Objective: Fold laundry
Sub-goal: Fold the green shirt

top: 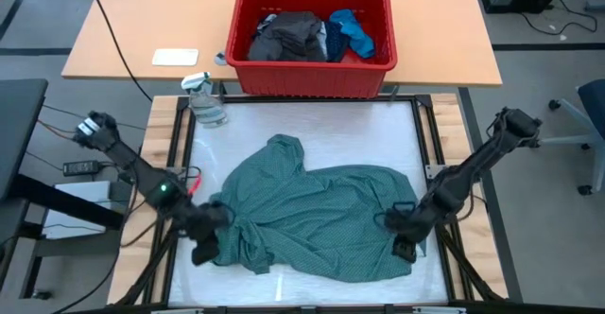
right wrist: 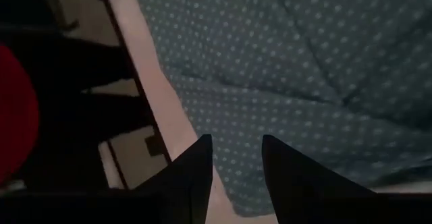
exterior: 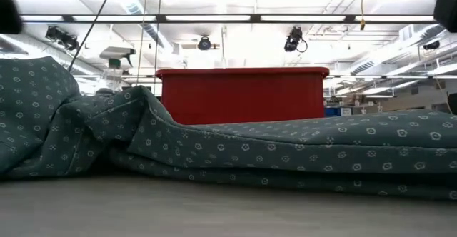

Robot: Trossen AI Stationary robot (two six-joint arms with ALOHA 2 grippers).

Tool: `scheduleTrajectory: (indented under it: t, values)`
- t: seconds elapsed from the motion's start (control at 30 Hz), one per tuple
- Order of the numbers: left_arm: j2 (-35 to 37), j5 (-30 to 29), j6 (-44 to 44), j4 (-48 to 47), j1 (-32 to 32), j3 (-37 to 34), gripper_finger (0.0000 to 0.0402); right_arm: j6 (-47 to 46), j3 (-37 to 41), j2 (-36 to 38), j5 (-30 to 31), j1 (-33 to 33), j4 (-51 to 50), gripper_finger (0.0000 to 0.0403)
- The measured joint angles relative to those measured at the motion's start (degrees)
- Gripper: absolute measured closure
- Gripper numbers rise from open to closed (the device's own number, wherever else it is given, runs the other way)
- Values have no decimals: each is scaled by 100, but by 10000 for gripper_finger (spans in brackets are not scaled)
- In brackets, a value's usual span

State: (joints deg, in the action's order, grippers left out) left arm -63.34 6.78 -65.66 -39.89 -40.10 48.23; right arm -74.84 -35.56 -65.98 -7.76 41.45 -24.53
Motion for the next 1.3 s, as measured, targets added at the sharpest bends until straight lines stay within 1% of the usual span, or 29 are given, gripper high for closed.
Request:
scheduleTrajectory:
  t: [0.07,0.13,0.2,0.27,0.33,0.43,0.53,0.7,0.77,0.9,0.97,1.07,1.17,1.23,1.27,1.3]
  values:
    - [-234,-182,-302,197,-251,0,230,-641,-218,-354,23,115,-207,266]
    - [-500,-396,-544,368,-418,0,223,-1692,-388,-637,19,255,-409,266]
    - [-749,-459,-758,374,-481,0,217,-2587,-537,-803,44,405,-412,266]
    - [-919,-405,-870,340,-490,-2,213,-3050,-654,-907,170,567,-381,266]
    - [-1035,-303,-931,391,-490,-2,212,-3347,-672,-986,172,682,-558,266]
    - [-1153,-260,-962,704,-490,-2,216,-3695,-665,-1042,-220,833,-1125,266]
    - [-1279,-257,-972,942,-490,-2,218,-3791,-662,-1063,-286,979,-1356,266]
    - [-1440,-257,-975,918,-487,-2,219,-3767,-652,-1121,-82,1028,-1181,265]
    - [-1515,-257,-974,938,-487,-2,222,-3765,-644,-1185,-90,1030,-1029,265]
    - [-1667,-255,-967,1191,-487,0,239,-3780,-644,-1397,-219,1062,-269,266]
    - [-1740,-257,-966,1245,-487,0,248,-3866,-644,-1542,-148,1107,17,266]
    - [-1901,-265,-790,1309,-488,0,262,-3843,-644,-1841,-130,1137,-93,270]
    - [-2095,-198,-412,1368,-487,0,289,-3572,-642,-2110,-417,1141,-353,297]
    - [-2185,34,-7,1289,-486,0,320,-3260,-645,-2233,-691,1143,-338,339]
    - [-2203,168,152,1197,-487,0,341,-3098,-647,-2273,-827,1159,-328,366]
    - [-2214,275,259,1059,-487,0,365,-2900,-648,-2290,-942,1183,-331,384]
